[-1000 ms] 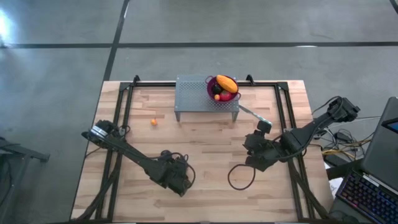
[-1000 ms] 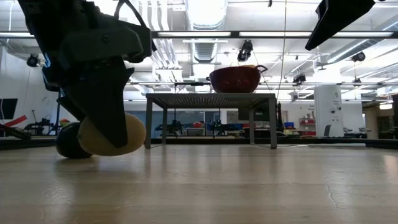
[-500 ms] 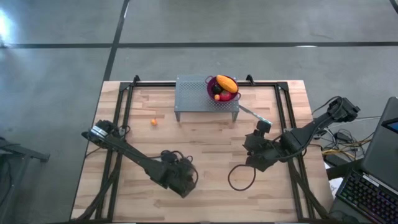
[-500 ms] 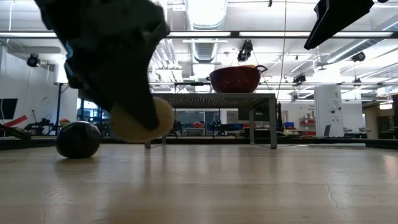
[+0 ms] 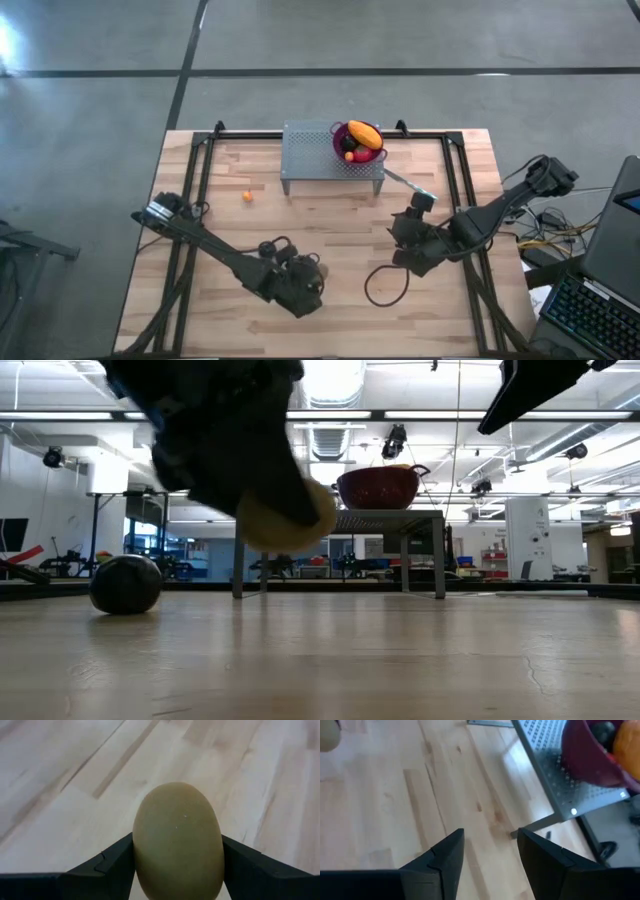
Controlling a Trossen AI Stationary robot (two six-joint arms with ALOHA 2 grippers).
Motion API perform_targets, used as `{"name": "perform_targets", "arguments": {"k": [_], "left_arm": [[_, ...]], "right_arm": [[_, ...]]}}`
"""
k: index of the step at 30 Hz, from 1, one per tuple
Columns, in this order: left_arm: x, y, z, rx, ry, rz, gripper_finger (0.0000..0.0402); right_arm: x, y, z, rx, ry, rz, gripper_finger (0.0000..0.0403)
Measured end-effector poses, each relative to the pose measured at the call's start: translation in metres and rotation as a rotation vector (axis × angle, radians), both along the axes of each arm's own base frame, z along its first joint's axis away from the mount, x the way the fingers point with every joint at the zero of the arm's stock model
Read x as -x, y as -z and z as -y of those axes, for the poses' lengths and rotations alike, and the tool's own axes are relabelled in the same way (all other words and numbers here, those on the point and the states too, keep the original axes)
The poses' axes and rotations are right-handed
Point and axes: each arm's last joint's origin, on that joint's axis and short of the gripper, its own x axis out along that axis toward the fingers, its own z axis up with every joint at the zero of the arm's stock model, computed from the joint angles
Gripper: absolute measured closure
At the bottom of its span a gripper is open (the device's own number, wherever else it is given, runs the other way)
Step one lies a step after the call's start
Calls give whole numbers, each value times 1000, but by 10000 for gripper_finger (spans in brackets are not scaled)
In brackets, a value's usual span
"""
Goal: Pick & Place Fruit
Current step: Put the kiwi into the purple strainer bowl on the shelf
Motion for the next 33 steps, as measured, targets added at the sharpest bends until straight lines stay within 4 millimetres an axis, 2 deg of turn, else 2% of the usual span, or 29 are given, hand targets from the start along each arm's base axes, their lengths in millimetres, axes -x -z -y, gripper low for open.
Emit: {"name": "perform_targets", "arguments": {"k": [7,11,19,26,33], "left_arm": [[-21,-12,-9,-29,109,127,151],[-31,-27,-14,-28,201,226,151],[-33,-48,-28,-91,251,288,151],[-19,-57,-37,-167,220,268,151],[19,-44,-57,-192,110,244,151]], "right_arm": [[-4,4,-1,84,-14,-10,200],[-3,5,-1,91,-18,-14,192],[3,22,1,117,-17,-51,179],[6,44,3,111,2,-53,164],[7,55,3,98,2,-31,153]]}}
